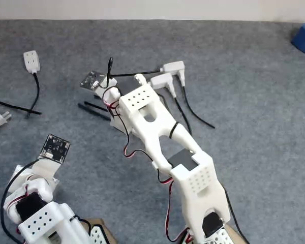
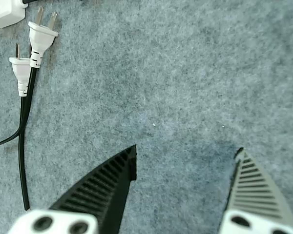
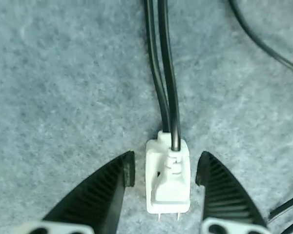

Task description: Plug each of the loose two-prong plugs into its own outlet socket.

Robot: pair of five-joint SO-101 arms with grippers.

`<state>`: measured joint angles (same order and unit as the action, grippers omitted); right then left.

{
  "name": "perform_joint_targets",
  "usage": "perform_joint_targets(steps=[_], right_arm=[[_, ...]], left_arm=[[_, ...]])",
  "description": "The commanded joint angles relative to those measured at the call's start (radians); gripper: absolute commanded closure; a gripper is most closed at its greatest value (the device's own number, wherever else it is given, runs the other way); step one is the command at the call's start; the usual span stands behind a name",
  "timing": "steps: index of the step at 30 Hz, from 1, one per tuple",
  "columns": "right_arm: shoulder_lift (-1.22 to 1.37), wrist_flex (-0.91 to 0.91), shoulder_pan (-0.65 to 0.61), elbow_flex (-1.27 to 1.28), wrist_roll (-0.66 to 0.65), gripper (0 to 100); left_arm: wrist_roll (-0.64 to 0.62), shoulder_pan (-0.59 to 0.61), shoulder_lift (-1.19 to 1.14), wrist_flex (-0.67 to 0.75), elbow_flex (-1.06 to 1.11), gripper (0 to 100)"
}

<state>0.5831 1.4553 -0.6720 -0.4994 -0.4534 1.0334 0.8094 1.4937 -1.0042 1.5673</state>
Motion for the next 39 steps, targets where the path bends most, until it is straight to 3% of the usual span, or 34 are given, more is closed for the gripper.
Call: perform_joint_targets(steps=[1,39], right_arm=[[-0.013,-0.015,0.001,-0.044,-0.011,78.9],[0.056,0.021,0.036,-0.094,-0.040,78.9]], left_arm=[[0.006,0.010,0.010,-0.002,-0.013,70],[0.006,0.010,0.010,-0.003,-0.007,70]])
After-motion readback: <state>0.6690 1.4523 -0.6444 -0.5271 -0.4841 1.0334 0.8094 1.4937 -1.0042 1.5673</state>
